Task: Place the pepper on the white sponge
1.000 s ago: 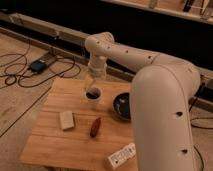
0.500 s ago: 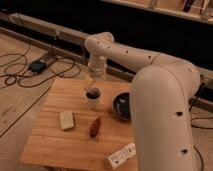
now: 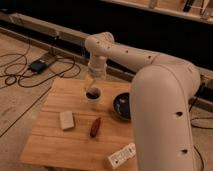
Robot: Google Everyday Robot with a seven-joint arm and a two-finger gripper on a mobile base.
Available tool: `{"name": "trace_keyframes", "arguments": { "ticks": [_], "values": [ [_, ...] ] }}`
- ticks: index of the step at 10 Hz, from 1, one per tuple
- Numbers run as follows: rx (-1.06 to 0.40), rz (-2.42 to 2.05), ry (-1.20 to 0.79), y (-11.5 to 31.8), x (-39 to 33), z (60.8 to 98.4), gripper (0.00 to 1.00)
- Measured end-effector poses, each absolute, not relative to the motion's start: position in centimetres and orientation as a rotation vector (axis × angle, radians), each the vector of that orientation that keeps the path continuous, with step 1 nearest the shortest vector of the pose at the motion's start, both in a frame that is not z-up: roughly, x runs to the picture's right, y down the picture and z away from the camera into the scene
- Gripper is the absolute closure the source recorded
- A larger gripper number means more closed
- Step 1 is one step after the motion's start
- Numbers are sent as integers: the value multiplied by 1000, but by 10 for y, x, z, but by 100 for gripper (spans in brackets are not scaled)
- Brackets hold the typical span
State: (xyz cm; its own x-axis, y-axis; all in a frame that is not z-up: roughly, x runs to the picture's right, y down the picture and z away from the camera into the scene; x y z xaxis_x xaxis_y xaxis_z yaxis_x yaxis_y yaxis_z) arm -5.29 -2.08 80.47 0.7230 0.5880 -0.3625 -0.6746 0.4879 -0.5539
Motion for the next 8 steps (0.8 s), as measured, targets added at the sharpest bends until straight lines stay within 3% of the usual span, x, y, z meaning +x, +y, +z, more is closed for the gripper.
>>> {"name": "trace_keyframes", "arguments": {
  "ticks": [8],
  "values": [
    [-730, 781, 144, -19, -51, 805, 20]
  ]
}}
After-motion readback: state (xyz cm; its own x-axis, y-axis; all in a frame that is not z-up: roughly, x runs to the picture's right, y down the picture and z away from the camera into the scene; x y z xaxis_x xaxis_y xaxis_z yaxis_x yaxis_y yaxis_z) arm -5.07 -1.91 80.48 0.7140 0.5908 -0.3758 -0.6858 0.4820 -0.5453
